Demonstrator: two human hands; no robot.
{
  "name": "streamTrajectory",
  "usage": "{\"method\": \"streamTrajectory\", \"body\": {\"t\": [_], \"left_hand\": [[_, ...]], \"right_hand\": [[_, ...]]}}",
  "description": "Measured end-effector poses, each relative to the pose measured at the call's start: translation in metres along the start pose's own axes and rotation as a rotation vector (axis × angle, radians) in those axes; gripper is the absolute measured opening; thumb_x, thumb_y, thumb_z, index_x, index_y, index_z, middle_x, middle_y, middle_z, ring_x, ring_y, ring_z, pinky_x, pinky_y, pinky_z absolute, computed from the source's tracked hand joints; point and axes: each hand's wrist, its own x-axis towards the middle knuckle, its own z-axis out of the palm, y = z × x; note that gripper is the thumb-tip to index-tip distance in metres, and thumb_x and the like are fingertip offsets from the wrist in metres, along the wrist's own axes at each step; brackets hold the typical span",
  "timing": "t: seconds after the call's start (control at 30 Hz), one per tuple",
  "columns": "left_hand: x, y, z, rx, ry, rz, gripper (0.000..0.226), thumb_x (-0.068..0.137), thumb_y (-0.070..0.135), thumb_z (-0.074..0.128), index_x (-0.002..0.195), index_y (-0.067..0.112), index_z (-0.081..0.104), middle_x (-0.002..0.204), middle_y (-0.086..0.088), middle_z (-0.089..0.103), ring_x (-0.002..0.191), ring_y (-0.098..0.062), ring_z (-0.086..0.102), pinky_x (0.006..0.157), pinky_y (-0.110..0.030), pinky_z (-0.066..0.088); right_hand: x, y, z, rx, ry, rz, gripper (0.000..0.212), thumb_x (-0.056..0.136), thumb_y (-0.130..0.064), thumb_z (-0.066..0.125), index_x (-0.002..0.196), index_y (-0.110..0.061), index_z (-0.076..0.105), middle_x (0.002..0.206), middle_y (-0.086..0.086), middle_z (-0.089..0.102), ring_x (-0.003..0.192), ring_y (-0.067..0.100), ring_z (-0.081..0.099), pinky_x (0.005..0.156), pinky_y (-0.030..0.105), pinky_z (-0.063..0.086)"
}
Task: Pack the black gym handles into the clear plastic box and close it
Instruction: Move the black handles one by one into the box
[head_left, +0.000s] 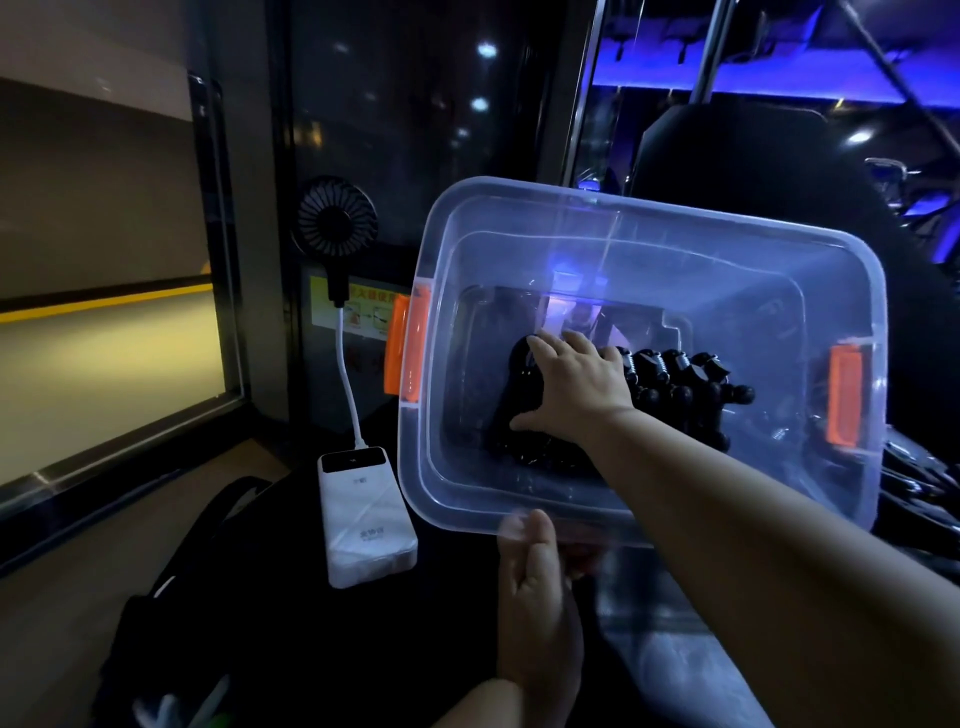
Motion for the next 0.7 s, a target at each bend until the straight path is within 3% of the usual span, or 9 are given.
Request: {"method": "streamTrajectory", "body": {"t": [0.03, 0.1, 0.17, 0.23, 0.27, 0.37, 0.47, 0.57, 0.7], "left_hand": [[0.002, 0.002, -0.005, 0.024, 0.066, 0.001, 0.109, 0.053, 0.080, 0.065, 0.121, -0.003, 0.047, 0.113, -0.033, 0.061, 0.106, -0.042, 0.061, 0.092, -0.045, 0.048], [0.008, 0.003, -0.013, 0.084, 0.002, 0.050, 0.109, 0.057, 0.078, 0.066, 0.122, -0.007, 0.046, 0.110, -0.034, 0.061, 0.101, -0.039, 0.064, 0.084, -0.039, 0.052], [0.004, 0.005, -0.004, 0.017, -0.032, 0.048, 0.079, 0.082, 0.055, 0.055, 0.118, -0.015, 0.044, 0.098, -0.039, 0.062, 0.082, -0.030, 0.068, 0.065, -0.026, 0.053], [0.005, 0.001, -0.011, -0.007, -0.118, 0.071, 0.054, 0.097, 0.031, 0.044, 0.112, -0.020, 0.043, 0.091, -0.043, 0.060, 0.067, -0.024, 0.065, 0.056, -0.021, 0.050], [0.005, 0.002, -0.012, -0.019, -0.116, 0.071, 0.058, 0.095, 0.036, 0.050, 0.111, -0.020, 0.043, 0.093, -0.044, 0.058, 0.067, -0.025, 0.065, 0.056, -0.021, 0.050], [0.000, 0.012, -0.004, -0.054, 0.014, 0.048, 0.110, 0.056, 0.070, 0.070, 0.121, -0.014, 0.043, 0.110, -0.042, 0.056, 0.093, -0.044, 0.063, 0.062, -0.023, 0.053], [0.003, 0.009, -0.003, -0.132, 0.071, 0.035, 0.139, 0.034, 0.081, 0.074, 0.129, -0.015, 0.038, 0.119, -0.042, 0.052, 0.104, -0.049, 0.058, 0.065, -0.023, 0.053], [0.008, 0.000, -0.008, -0.108, 0.060, 0.040, 0.137, 0.036, 0.082, 0.073, 0.128, -0.013, 0.039, 0.118, -0.040, 0.054, 0.107, -0.049, 0.056, 0.070, -0.026, 0.054], [0.010, -0.001, -0.010, 0.011, 0.058, 0.044, 0.115, 0.044, 0.085, 0.067, 0.116, -0.003, 0.051, 0.115, -0.029, 0.060, 0.107, -0.040, 0.060, 0.092, -0.045, 0.049]], "right_hand": [[0.000, 0.000, -0.001, -0.016, -0.013, -0.005, 0.112, 0.058, -0.071, 0.071, 0.148, -0.026, 0.022, 0.156, -0.010, 0.022, 0.144, 0.019, 0.017, 0.109, 0.050, 0.023], [0.001, -0.002, -0.002, -0.047, -0.033, -0.018, 0.112, 0.056, -0.070, 0.071, 0.147, -0.024, 0.024, 0.156, -0.011, 0.021, 0.143, 0.018, 0.018, 0.107, 0.051, 0.024], [0.003, -0.006, -0.004, -0.072, -0.038, -0.035, 0.104, 0.057, -0.065, 0.071, 0.143, -0.023, 0.031, 0.153, -0.009, 0.024, 0.139, 0.017, 0.023, 0.104, 0.050, 0.026], [0.005, -0.008, -0.006, -0.096, -0.049, -0.043, 0.101, 0.056, -0.063, 0.070, 0.141, -0.022, 0.035, 0.152, -0.008, 0.024, 0.136, 0.016, 0.027, 0.103, 0.049, 0.026], [0.005, -0.009, -0.006, -0.103, -0.057, -0.042, 0.102, 0.055, -0.063, 0.070, 0.141, -0.021, 0.034, 0.152, -0.007, 0.023, 0.135, 0.016, 0.028, 0.103, 0.049, 0.026], [0.005, -0.009, -0.003, -0.111, -0.065, -0.032, 0.108, 0.054, -0.064, 0.069, 0.145, -0.021, 0.029, 0.155, -0.006, 0.018, 0.136, 0.017, 0.028, 0.103, 0.048, 0.025], [0.006, -0.010, -0.003, -0.102, -0.061, -0.017, 0.113, 0.054, -0.063, 0.070, 0.148, -0.021, 0.023, 0.156, -0.007, 0.017, 0.135, 0.017, 0.029, 0.103, 0.048, 0.024], [0.006, -0.010, -0.001, -0.080, -0.080, -0.001, 0.121, 0.057, -0.062, 0.070, 0.152, -0.020, 0.008, 0.158, -0.008, 0.011, 0.140, 0.016, 0.022, 0.107, 0.050, 0.022], [0.004, -0.004, -0.001, -0.046, -0.080, -0.010, 0.119, 0.062, -0.062, 0.070, 0.153, -0.024, 0.003, 0.160, -0.008, 0.005, 0.146, 0.019, 0.006, 0.111, 0.054, 0.015]]}}
